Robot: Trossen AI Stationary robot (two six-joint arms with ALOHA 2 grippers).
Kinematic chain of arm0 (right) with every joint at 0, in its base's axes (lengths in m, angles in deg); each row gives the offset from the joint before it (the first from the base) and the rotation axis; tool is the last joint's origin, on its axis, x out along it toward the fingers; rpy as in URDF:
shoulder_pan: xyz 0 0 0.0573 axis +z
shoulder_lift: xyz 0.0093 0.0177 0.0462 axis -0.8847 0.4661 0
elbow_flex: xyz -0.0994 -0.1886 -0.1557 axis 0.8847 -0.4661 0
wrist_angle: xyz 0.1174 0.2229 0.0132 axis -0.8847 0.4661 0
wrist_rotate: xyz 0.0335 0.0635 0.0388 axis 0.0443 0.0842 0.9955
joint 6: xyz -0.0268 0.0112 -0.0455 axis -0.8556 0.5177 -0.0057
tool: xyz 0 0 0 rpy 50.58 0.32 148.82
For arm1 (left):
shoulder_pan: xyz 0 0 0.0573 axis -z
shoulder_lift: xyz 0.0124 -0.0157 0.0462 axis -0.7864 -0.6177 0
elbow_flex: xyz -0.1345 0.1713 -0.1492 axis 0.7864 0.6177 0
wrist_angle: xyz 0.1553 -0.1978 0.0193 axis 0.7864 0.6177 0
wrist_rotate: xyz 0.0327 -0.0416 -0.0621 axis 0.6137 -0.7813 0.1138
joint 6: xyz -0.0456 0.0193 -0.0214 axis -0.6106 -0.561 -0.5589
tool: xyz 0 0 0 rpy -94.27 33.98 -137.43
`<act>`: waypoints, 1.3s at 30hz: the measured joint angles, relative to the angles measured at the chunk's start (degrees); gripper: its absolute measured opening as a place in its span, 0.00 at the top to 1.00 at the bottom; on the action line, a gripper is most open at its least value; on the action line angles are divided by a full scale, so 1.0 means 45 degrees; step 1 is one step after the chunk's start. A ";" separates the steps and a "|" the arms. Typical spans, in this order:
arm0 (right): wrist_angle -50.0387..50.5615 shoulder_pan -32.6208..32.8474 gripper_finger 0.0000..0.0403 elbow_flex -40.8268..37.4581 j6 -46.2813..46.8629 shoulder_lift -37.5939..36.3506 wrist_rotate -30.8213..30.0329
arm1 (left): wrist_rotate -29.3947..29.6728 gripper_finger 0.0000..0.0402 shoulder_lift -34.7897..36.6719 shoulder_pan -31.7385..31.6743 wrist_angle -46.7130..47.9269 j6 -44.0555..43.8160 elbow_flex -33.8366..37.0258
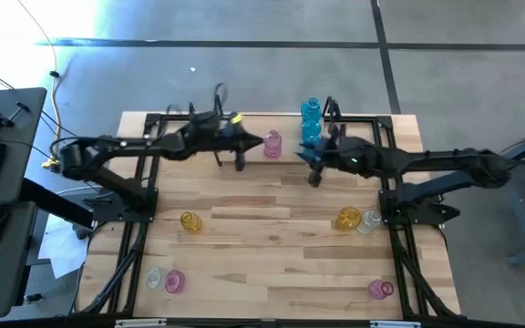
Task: Sort vases onto shelf
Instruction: Put the top purple vase on the shelf
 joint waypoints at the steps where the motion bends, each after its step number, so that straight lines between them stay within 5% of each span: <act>1: 0.0497 -0.0115 0.63 0.0567 0.0089 0.0412 -0.0004 | 0.0096 0.99 0.0377 -0.0028 -0.0658 -0.0004 0.0649; 9: 0.4810 -0.1071 0.38 0.5620 0.1086 0.4105 0.0076 | 0.0359 0.99 0.2675 -0.0426 -0.3172 -0.0016 0.3982; 17: 0.7753 -0.1764 0.35 0.9345 0.1057 0.7287 0.0637 | 0.0362 0.99 0.3652 -0.0576 -0.3244 0.0329 0.5131; 39: 0.8165 -0.2849 0.35 1.0040 0.1664 0.8985 0.1211 | 0.0663 0.99 0.4155 -0.0585 -0.3028 0.0335 0.5150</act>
